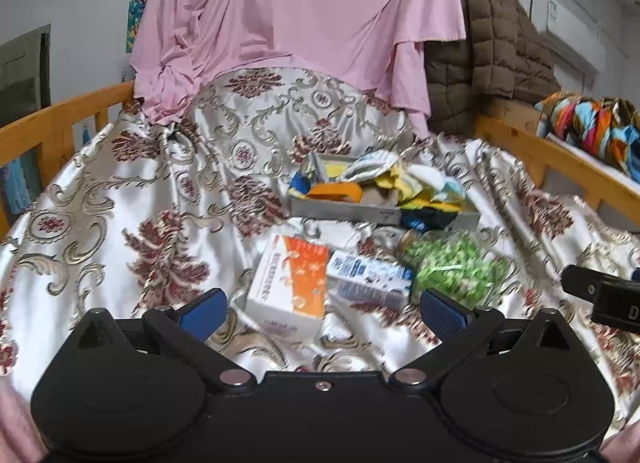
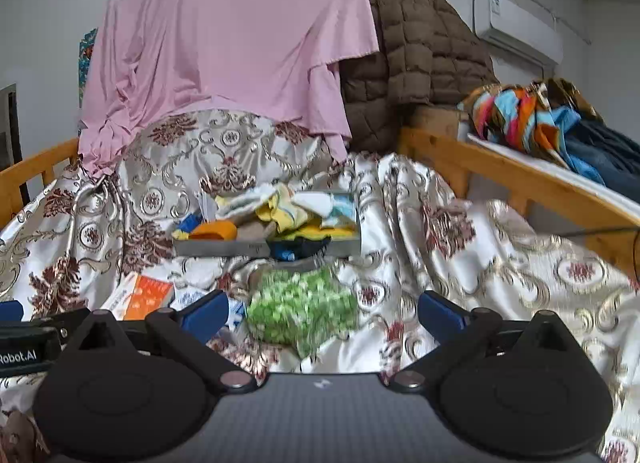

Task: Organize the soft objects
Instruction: 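Lift both open tools up and back away from the tray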

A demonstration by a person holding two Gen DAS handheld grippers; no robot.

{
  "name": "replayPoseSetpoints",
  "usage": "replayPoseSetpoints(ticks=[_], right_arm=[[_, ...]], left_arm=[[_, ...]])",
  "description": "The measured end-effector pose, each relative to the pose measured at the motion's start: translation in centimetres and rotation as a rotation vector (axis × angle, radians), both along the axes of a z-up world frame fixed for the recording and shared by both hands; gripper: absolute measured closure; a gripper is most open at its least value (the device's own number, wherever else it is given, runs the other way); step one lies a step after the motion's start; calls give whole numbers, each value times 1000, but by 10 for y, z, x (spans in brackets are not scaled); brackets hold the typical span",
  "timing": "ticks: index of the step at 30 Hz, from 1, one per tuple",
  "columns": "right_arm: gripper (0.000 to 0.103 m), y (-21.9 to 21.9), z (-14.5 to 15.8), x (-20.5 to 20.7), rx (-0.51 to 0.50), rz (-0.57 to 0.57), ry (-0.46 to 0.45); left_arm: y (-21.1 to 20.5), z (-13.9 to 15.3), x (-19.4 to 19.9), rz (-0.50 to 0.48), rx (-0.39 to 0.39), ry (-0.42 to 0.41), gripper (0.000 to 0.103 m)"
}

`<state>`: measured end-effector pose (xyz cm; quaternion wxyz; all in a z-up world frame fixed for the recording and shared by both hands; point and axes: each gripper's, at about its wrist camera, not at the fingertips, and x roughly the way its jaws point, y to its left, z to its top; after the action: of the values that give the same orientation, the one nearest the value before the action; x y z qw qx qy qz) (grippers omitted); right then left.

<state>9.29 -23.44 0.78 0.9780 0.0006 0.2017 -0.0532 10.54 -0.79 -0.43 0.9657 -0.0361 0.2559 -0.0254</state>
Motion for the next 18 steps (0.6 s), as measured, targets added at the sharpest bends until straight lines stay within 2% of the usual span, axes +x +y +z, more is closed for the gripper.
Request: replayPoseSetpoints(ticks=[8,18], right_arm=[[0,2,-19,-10,9,5,54],[0,13,-29,0,9,50,89]], left_arm=[[3,-5,-3,54,73,49,1],[11,-6,4,110,62,75,1]])
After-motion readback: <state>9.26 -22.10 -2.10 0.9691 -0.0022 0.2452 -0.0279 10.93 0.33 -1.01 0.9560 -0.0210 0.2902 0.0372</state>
